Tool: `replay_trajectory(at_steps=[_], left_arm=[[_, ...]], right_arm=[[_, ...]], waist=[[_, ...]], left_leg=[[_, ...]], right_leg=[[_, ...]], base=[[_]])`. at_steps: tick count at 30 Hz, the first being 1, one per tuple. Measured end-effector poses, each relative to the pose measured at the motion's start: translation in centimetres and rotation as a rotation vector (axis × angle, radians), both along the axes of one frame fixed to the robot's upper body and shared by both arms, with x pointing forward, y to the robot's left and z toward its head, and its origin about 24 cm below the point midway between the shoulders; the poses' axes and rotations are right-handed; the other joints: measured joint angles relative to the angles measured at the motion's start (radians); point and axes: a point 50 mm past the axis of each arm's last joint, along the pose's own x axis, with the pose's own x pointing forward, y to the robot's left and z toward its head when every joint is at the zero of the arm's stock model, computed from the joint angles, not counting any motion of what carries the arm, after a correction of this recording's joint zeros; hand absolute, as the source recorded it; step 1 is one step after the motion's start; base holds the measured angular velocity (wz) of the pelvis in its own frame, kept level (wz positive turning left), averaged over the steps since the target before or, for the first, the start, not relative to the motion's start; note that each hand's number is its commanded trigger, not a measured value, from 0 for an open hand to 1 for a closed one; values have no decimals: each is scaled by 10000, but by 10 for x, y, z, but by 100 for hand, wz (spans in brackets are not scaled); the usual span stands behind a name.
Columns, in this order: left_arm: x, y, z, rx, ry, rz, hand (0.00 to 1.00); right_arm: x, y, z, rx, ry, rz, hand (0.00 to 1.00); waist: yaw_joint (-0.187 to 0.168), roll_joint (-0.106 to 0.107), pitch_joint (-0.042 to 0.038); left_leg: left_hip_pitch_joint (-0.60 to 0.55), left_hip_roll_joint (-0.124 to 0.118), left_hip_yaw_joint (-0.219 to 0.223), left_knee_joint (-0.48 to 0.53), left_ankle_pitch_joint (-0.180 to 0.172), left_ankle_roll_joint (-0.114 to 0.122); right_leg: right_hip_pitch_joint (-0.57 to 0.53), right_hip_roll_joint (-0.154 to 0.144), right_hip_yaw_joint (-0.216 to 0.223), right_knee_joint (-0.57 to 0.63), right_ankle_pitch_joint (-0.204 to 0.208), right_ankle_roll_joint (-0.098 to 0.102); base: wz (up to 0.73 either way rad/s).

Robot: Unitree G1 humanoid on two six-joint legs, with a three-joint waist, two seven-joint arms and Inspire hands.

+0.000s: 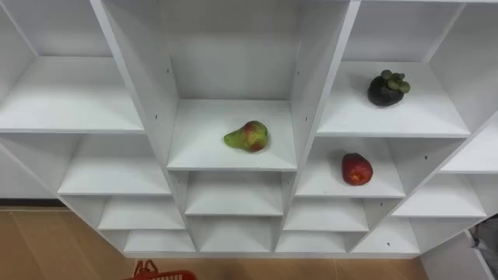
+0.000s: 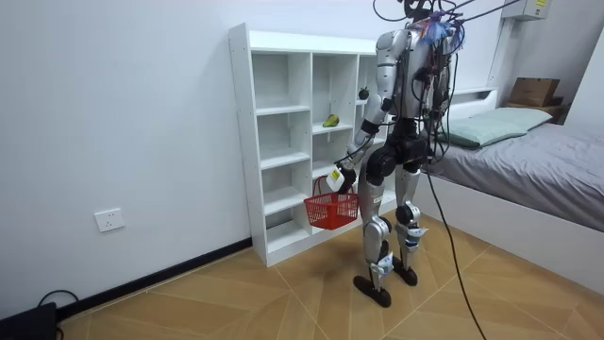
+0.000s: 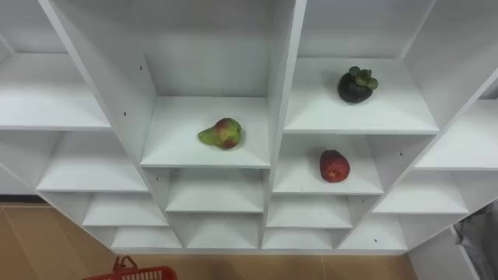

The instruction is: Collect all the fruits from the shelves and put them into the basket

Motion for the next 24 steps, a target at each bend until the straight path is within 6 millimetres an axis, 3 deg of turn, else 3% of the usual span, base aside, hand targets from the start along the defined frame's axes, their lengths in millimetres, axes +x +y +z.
replay_trajectory(at_steps=[24], left_arm=[[0,-2,0,22,-6,20,100]], right_arm=[[-1,-2,0,-493,31,-223,0]], waist=[[1,123,1]], left_leg=[[-4,3,239,-18,0,1]], right_leg=[[-138,10,268,12,18,19]], base=[[-3]])
